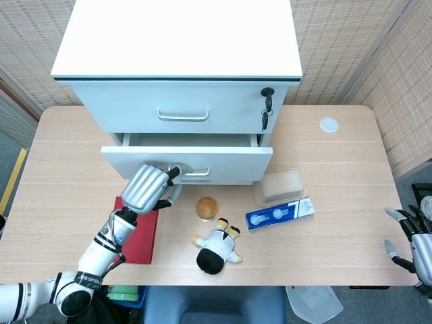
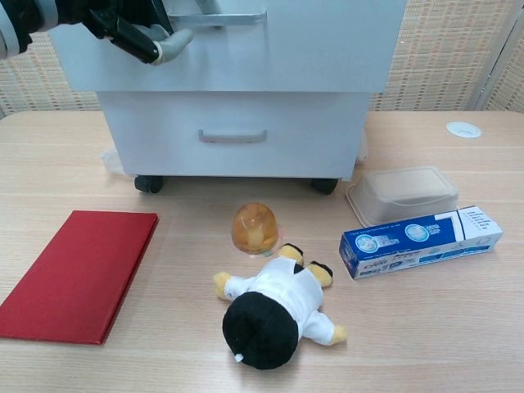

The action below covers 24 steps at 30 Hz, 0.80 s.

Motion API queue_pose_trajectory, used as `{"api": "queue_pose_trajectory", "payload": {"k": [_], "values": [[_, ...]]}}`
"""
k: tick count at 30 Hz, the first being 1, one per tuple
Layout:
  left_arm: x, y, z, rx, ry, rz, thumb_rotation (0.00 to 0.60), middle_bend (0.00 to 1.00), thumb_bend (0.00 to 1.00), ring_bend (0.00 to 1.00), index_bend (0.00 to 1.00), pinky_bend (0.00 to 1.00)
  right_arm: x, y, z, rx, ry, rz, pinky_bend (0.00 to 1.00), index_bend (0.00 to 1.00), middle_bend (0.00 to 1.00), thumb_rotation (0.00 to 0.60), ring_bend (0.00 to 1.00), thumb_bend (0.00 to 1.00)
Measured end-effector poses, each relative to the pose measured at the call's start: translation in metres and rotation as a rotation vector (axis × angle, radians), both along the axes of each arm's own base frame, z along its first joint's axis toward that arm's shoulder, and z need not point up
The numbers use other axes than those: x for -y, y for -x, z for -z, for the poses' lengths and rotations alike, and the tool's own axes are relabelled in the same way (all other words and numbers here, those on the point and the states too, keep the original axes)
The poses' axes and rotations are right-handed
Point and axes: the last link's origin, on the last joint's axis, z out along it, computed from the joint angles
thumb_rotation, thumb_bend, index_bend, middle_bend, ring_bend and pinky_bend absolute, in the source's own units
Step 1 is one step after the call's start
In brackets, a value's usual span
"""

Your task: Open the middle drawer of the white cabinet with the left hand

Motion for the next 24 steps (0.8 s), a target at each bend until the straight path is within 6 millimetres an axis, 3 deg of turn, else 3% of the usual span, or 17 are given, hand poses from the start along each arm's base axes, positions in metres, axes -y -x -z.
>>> {"api": "queue_pose_trajectory", "payload": {"k": [24], "values": [[0.029,0.007,-0.006,-0.037,0.011,-0.008,0.600,0.98,0.55,1.00,0.30,1.00,0.003,-0.003,0.002,-0.006,-0.010,-0.005,0.21,0.18,0.22,0.600,0.18,0.34]]}}
